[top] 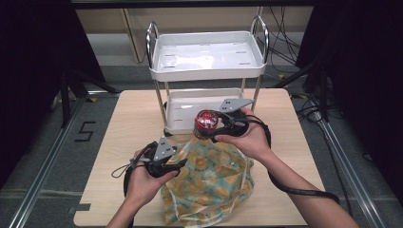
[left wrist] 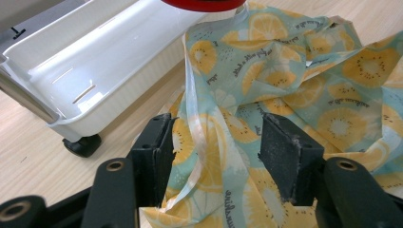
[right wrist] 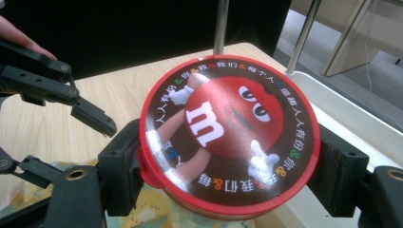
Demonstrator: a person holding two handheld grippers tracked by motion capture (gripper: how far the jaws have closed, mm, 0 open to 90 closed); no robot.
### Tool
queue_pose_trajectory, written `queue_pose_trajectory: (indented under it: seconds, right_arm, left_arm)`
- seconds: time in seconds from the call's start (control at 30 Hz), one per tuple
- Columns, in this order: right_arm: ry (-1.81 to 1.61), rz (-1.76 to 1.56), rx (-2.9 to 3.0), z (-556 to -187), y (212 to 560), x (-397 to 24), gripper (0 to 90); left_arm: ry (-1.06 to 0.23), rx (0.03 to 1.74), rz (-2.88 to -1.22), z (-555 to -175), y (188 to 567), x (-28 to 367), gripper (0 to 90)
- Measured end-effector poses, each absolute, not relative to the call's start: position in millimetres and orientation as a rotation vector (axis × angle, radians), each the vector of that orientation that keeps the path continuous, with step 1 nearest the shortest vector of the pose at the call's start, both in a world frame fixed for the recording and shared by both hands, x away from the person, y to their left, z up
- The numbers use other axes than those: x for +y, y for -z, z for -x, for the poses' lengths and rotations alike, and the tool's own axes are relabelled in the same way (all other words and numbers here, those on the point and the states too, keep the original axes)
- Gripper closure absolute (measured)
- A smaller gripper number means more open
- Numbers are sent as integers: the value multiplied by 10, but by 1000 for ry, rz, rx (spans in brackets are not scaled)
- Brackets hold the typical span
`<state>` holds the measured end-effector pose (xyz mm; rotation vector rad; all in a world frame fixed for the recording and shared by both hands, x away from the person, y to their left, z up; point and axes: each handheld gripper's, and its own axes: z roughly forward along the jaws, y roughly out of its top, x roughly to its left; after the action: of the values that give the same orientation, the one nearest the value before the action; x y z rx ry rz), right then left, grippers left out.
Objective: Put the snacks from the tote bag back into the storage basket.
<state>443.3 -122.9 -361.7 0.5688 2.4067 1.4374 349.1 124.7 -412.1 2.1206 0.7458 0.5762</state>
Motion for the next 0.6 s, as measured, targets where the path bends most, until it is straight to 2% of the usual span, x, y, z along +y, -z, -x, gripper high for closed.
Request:
queue_pose_trajectory:
  seconds: [0.6]
  right_arm:
    - [-1433, -628, 2380, -4525, 3607, -1226, 261]
  left_arm:
    - [-589, 734, -2140, -3491, 4107, 1258, 439]
